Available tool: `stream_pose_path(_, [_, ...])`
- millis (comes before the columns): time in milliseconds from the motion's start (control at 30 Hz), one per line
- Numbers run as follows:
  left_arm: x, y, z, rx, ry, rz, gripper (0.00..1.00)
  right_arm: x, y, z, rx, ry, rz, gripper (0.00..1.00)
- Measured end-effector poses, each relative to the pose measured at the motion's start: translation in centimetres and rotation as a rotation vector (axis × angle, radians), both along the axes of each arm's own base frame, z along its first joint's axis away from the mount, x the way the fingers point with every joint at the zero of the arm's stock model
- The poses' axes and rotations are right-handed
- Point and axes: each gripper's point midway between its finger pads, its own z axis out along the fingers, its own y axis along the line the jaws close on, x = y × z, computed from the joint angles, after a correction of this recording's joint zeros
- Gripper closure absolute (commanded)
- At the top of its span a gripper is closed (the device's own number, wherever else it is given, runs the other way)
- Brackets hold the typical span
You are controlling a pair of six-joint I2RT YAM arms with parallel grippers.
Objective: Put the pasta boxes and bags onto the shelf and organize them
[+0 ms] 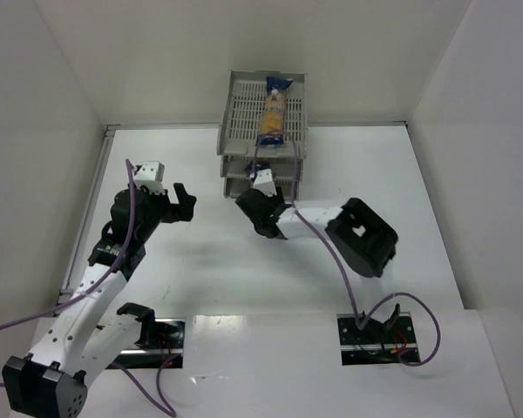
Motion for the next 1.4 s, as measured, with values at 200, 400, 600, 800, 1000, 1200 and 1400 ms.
stream_pose_path(200, [-0.3,0.1,0.1,-0.003,-0.011,0.001,0.0,-4.6,-2.3,5.2,0.127,-0.013,0.061,0.0])
stream_pose_path(400, [-0.6,0.0,-0.8,-0.015,0.007,0.001,0.0,-8.8,-4.5,10.8,0.322,-0.031,0.025,0.0])
stream_pose_path(600, [-0.8,0.0,-1.2,-0.027,0.013,0.003,0.0,-9.2,-13.9,13.3,0.513,-0.036,-0.252,0.0])
stream_pose_path(800, [-1.1,0.0,-2.0,-0.047,0.025,0.01,0.0,-9.7,-19.4,13.4,0.63,-0.001,-0.424,0.0])
stream_pose_path(1000, [-1.1,1.1,-2.0,-0.056,0.017,0.047,0.0,-10.9,-24.5,17.4,0.701,-0.107,-0.48,0.0])
stream_pose_path(1200, [-1.0,2.3,-2.4,-0.075,0.029,0.094,0.0,-10.3,-25.1,25.7,0.719,-0.265,-0.412,0.0])
stream_pose_path(1400, [-1.2,2.3,-2.3,-0.08,0.024,0.088,0.0,-11.0,-25.5,23.7,0.673,-0.206,-0.436,0.0])
